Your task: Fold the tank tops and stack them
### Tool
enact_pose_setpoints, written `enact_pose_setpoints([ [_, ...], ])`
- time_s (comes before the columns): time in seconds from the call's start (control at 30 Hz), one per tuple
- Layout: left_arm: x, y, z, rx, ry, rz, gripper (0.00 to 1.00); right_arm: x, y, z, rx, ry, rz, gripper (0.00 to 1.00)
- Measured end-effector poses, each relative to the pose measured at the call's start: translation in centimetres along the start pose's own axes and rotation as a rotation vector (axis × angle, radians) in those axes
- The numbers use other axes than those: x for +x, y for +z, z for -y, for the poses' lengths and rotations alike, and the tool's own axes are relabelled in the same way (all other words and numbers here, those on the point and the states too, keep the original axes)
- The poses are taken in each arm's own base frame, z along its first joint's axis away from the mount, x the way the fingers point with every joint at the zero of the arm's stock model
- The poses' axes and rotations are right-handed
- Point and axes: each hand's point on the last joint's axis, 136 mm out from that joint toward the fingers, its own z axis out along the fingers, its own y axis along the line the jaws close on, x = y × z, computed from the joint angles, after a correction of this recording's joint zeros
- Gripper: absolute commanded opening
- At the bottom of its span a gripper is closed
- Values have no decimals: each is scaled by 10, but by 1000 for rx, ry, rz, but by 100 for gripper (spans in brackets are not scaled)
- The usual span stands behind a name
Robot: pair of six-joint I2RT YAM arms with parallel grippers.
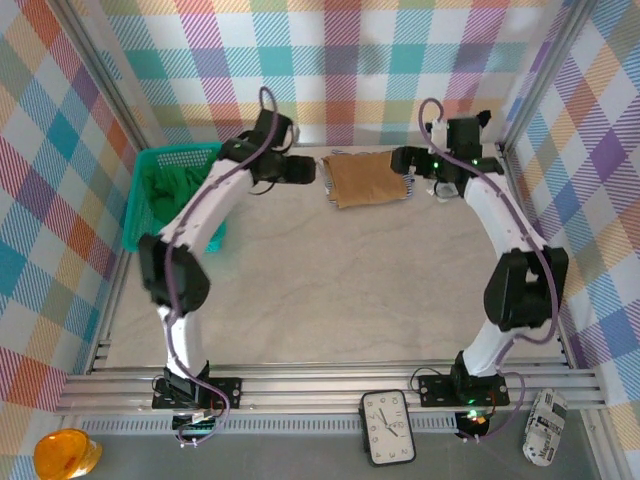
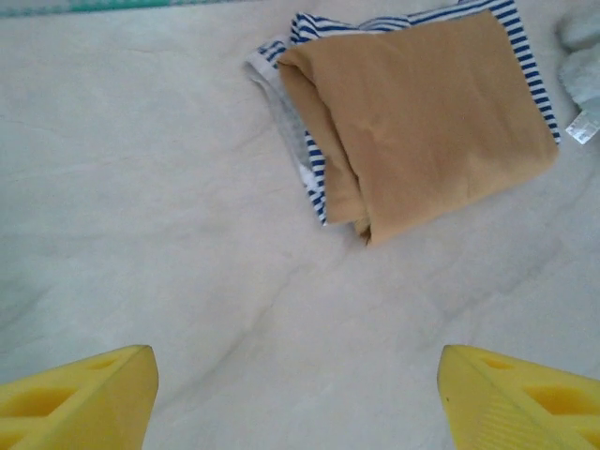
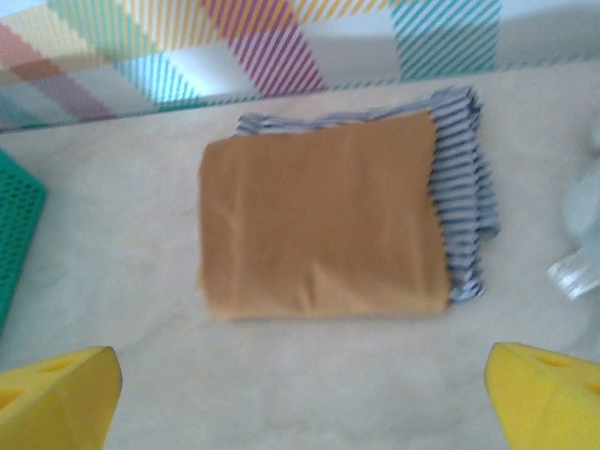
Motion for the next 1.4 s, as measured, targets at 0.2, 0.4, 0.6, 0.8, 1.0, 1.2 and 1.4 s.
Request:
enact_pose_setpoints([
  [0.2,66,-56,-112,-196,-93,-74,82,85,-2,-37,-99,4,-154,99],
  [0.4,105,-88,-227,-396,-289,-104,81,124,2,-91,-203,-50,-236,99],
  [0.6,125,-54,-274,-440,-374,-183,80,141,1,-138,-290,-95,-264,99],
  [0.8,112,29,-300,-380,-394,-219,79,149,2,-162,-328,-111,-281,99],
  [1.0,83,84,-328,-377,-403,-196,54,152,5,-163,-320,-102,-288,99],
  [1.2,79,97,-332,-365,-411,-232,1,150,7,-158,-289,-106,-277,99],
  [1.4,51,58,-307,-320,-431,-180,0,147,6,-159,-294,-106,-257,99],
])
